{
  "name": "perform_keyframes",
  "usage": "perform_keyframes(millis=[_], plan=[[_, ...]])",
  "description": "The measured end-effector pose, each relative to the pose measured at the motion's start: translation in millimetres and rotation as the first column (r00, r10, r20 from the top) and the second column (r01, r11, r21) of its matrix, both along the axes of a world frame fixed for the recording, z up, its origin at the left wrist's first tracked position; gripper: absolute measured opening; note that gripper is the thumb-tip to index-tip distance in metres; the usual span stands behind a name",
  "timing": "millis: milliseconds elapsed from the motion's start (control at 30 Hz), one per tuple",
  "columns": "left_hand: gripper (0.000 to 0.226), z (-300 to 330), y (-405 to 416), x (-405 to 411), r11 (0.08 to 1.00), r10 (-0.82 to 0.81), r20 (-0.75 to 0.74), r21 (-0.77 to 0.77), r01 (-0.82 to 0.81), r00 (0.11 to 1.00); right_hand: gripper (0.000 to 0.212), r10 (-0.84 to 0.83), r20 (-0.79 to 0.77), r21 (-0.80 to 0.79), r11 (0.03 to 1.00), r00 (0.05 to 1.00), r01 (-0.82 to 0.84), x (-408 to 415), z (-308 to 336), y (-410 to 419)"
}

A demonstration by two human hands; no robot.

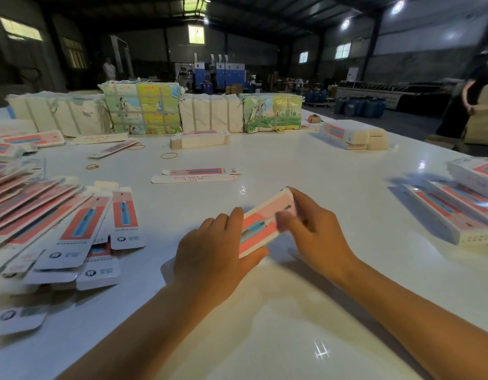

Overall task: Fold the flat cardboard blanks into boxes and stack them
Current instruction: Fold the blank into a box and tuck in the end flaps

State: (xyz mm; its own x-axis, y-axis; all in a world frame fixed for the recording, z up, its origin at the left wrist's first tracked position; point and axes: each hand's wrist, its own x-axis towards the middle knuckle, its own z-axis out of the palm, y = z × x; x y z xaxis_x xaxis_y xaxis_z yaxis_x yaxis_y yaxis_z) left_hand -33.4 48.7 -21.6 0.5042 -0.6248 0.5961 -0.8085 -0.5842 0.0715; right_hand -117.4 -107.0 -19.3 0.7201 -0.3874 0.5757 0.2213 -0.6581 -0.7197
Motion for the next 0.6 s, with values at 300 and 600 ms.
perform_keyframes(millis=[300, 600], plan=[[0.074, -6, -1, 6, 0.998, 0.041, 0.021, 0.043, -0.042, 0.999, 0.082, 0.318, -0.081, 0.275, 0.918, 0.945, -0.286, -1, -3, -3], [0.068, 8, 19, 23, 0.979, -0.163, 0.1, 0.139, 0.149, 0.981, 0.069, 0.135, -0.27, -0.469, 0.846, 0.953, -0.253, -1, -4, -20]])
